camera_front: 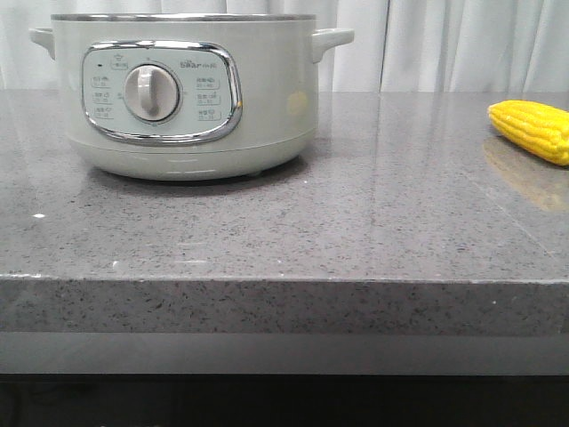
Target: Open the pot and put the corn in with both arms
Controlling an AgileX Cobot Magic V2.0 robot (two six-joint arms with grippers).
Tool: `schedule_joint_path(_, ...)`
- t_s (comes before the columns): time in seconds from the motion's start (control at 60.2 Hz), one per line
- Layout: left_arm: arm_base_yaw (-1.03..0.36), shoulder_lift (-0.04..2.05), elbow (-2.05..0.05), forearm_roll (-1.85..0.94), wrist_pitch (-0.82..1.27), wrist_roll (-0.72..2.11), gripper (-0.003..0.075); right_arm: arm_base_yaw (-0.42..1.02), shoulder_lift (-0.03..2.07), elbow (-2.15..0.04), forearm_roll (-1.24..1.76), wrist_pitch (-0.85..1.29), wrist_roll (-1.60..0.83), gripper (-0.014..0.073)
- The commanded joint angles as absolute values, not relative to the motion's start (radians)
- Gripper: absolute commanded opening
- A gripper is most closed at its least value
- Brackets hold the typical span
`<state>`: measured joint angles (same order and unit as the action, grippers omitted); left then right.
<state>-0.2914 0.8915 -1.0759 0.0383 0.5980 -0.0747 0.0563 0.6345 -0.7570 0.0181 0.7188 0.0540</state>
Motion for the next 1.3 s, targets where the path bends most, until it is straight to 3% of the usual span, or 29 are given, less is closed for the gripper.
schedule_joint_path(0.0, -0.288, 0.795, -1.037, 0.015, 0.474, -0.086, 0.0229, 0.053, 0.660, -0.790, 0.017, 0.654, 0.053, 0.0646)
schedule_joint_path(0.249, -0.288, 0.666, -0.936, 0.000, 0.472, -0.086, 0.0229, 0.053, 0.816, -0.850, 0.016, 0.667, 0.053, 0.0646)
schedule_joint_path(0.914, -0.288, 0.658, -0.936, 0.000, 0.472, -0.086, 0.0229, -0.016, 1.489, -1.478, -0.029, 0.937, 0.053, 0.0646)
schedule_joint_path(1.279, -0.288, 0.658, -0.936, 0.000, 0.472, -0.086, 0.0229, -0.016, 1.740, -1.625, 0.015, 0.957, 0.046, 0.0646)
